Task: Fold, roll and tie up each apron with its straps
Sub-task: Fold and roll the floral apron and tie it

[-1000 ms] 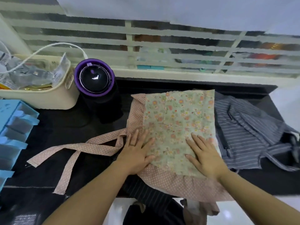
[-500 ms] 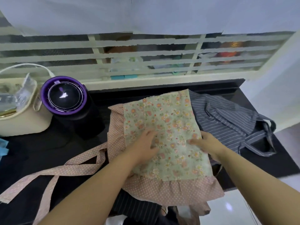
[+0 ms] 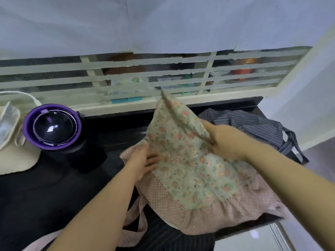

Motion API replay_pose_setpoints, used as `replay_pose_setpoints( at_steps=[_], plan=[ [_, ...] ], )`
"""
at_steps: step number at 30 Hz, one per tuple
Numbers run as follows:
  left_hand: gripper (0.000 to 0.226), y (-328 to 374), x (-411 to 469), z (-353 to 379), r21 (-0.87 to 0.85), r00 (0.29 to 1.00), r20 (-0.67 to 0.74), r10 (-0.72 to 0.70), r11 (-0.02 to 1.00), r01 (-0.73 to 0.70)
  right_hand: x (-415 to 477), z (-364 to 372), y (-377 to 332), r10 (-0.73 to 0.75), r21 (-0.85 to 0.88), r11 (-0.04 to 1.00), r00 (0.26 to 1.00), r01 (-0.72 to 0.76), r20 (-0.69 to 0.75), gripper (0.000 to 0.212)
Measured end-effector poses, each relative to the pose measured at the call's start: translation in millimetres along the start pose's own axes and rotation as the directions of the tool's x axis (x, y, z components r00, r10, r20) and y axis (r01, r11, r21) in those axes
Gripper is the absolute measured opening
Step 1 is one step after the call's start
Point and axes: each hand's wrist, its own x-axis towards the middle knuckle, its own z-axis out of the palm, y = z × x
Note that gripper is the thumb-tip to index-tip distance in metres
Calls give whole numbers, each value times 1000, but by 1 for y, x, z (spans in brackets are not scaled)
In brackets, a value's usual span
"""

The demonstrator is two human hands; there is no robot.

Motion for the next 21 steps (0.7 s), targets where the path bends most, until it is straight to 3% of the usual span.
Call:
replay_pose_setpoints(
  at_steps=[3, 7, 12, 15, 18, 21],
  plan=[
    [41, 3, 5, -9, -95, 997, 62, -35, 995, 41, -5, 20, -44, -35, -7, 999, 997, 36, 71, 86],
    [71, 12, 13, -33, -177, 980, 182, -84, 977, 117, -6, 75, -90, -112, 110, 989, 982, 96, 153, 93],
    [90, 22, 3, -70, -350, 988, 124, -91, 928, 130, -6, 137, -108, -202, 124, 976, 956, 178, 213, 85],
    [102, 27, 0, -86, -326, 979, 178, -99, 933, 154, -5, 137, -105, -190, 176, 973, 956, 152, 224, 88],
    [103, 34, 3, -90, -221, 960, 272, -64, 967, 128, -5, 115, -93, -164, 357, 930, 966, 85, 198, 89],
    [94, 45, 2, -79, 3, 964, 251, -84, 996, 86, -7, 74, -68, -125, 470, 882, 983, 48, 134, 69]
  ],
)
